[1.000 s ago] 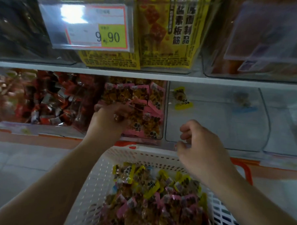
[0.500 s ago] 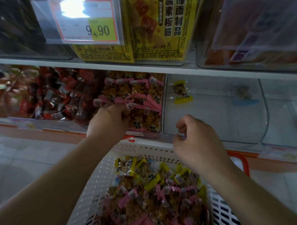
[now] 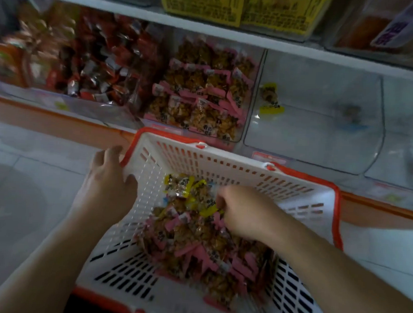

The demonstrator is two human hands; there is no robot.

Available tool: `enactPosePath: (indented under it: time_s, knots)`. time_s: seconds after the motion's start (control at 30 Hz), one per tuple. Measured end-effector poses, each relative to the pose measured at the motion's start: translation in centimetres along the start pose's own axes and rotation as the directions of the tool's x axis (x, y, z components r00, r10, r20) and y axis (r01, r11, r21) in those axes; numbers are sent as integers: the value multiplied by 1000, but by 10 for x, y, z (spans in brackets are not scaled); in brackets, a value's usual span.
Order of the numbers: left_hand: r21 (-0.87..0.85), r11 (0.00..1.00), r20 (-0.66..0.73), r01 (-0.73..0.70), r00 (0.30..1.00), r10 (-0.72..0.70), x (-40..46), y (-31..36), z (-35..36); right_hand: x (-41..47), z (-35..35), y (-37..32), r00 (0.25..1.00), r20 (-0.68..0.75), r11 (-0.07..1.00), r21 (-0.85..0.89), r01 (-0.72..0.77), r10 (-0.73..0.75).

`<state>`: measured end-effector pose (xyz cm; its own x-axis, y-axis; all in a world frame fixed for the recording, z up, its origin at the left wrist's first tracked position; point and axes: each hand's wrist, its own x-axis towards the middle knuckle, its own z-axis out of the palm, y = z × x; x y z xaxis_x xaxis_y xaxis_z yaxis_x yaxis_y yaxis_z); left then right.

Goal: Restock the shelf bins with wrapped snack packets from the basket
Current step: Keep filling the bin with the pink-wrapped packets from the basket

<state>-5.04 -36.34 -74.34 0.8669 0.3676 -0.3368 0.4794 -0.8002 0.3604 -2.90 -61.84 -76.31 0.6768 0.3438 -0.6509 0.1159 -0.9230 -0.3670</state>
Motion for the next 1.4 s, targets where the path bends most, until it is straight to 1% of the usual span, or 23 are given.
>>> enactPosePath:
  time_s: [0.07, 0.13, 0.27, 0.33, 0.4, 0.47, 0.5, 0.57, 0.6, 0.67, 0.7, 0.73, 0.8, 0.87, 0.93, 1.0, 1.07, 1.1, 1.17, 1.23, 1.27, 1.33, 1.4]
  knots:
    - [33, 999, 105, 43, 993, -46, 0, -8, 5, 9, 26, 2, 996, 89, 998, -69, 1, 5]
    - [57, 998, 118, 28, 992, -35, 5, -12, 7, 16, 49, 0, 990, 139, 998, -45, 34, -27]
    - [51, 998, 136, 37, 990, -44, 11, -14, 8, 30, 101, -11, 962, 183, 975, -52, 216, -203]
    - [10, 998, 177, 69, 982, -70, 12, -14, 8, 34, 127, -15, 951, 160, 949, -132, 288, -266]
    - [-6, 996, 169, 93, 981, -91, 15, -14, 8, 36, 143, -17, 952, 76, 931, -199, 307, -298]
    - [-1, 993, 168, 119, 979, -117, 19, -12, 6, 39, 144, -17, 946, 6, 929, -189, 320, -324]
    - [-11, 990, 176, 138, 975, -134, 19, -9, 4, 40, 143, -17, 945, -2, 930, -180, 321, -326]
    - [-72, 985, 147, 157, 978, -146, 19, -4, -1, 41, 131, -20, 959, -11, 954, -106, 281, -283]
    - [-108, 986, 74, 124, 991, -116, 19, -1, -3, 40, 121, -23, 974, -14, 974, -17, 226, -226]
    - [-195, 981, -124, -16, 992, -8, 17, 6, -9, 38, 96, -28, 992, -33, 973, 196, 125, -120]
    - [-252, 965, -194, -79, 981, 30, 15, 11, -12, 38, 83, -30, 995, -59, 953, 287, 94, -80]
    - [-310, 944, -216, -115, 975, 48, 15, 15, -14, 38, 70, -30, 994, -93, 933, 351, 78, -49]
    - [-445, 889, -144, -110, 988, 50, 17, 22, -13, 34, 39, -30, 990, -138, 871, 483, 93, -29]
    - [-549, 833, -4, -77, 996, 90, 20, 25, -9, 28, 13, -26, 985, -170, 778, 615, 127, -27]
    - [-568, 821, 140, -64, 975, 173, 19, 30, -7, 22, -7, -23, 979, -200, 737, 656, 162, -37]
    - [-542, 836, 257, -88, 929, 265, 18, 35, -3, 19, -20, -21, 969, -242, 702, 683, 203, -45]
    - [-516, 850, 351, -103, 880, 320, 15, 39, -2, 18, -27, -17, 954, -298, 657, 712, 247, -35]
    - [-547, 834, 385, -74, 862, 329, 14, 43, -2, 18, -28, -15, 946, -325, 631, 732, 258, -11]
    - [-671, 740, 416, 45, 849, 326, 15, 48, -1, 16, -31, -10, 928, -368, 550, 787, 281, 53]
    - [-761, 634, 402, 138, 868, 292, 15, 53, 0, 12, -32, -7, 926, -364, 472, 837, 278, 101]
    - [-783, 608, 365, 133, 889, 276, 16, 54, 1, 10, -32, -6, 930, -353, 461, 846, 268, 106]
    - [-826, 556, 259, 92, 938, 230, 16, 56, 3, 7, -31, -4, 944, -316, 475, 848, 234, 99]
    - [-904, 414, 180, 103, 972, 151, 16, 56, 3, 2, -30, -8, 962, -263, 480, 855, 198, 71]
